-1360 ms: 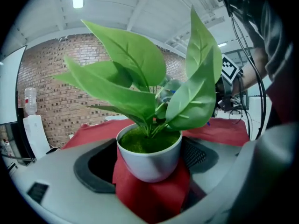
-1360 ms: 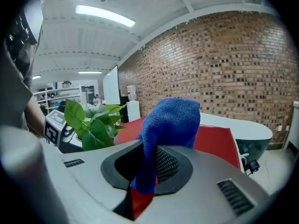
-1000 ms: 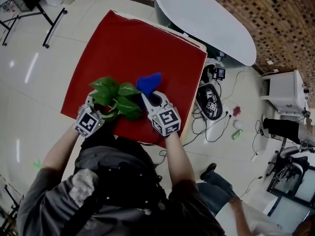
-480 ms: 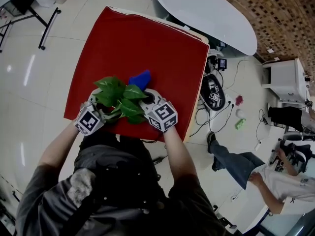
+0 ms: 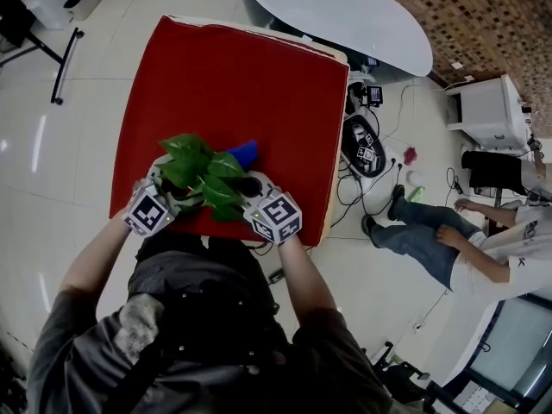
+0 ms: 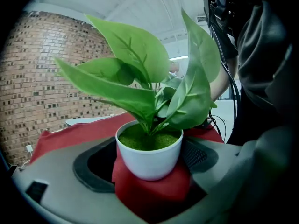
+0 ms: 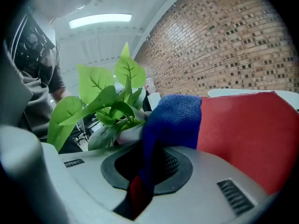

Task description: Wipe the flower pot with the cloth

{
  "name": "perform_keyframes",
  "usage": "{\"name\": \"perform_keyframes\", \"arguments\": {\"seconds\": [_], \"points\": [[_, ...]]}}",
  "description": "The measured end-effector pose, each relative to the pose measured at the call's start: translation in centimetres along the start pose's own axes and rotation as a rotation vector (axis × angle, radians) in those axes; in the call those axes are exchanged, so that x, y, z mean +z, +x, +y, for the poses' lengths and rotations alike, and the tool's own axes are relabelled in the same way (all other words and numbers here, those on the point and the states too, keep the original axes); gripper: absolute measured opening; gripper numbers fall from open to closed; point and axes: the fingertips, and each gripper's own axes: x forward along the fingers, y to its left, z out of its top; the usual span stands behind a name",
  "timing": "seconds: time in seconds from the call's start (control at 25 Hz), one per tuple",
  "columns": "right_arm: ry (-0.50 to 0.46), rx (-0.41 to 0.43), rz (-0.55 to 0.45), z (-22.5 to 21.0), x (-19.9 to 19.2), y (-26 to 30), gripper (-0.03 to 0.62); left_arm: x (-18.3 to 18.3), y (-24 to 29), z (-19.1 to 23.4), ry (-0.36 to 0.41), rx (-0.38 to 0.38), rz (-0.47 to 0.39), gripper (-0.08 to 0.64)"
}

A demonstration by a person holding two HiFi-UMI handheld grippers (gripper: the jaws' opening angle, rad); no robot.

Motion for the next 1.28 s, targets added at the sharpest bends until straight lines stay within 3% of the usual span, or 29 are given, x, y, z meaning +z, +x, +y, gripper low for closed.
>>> {"name": "perform_keyframes", "arguments": {"seconds": [0.64, 0.8, 0.96, 1.28], "points": [[0.061, -0.090, -0.014, 2.5, -1.6, -1.1, 0.069, -0.2, 0.3, -0.2, -0.003, -0.056, -0.004, 0.469], [0.064, -0.110, -0.015, 2.3, -1.8, -1.3, 0.069, -1.2, -0.7, 0.3, -0.012, 0.006, 0.031, 0.477], [0.054, -0.102, 0.001, 2.6, -1.7, -1.6, 0.069, -1.9, -3.8, 0.7, -0.104, 0.100, 0.054, 0.477], [0.024, 0.028, 0.052, 6.6, -2.5, -0.3, 0.069, -2.6, -4.9, -0.6, -0.139, 0.175, 0.068, 0.477]]}}
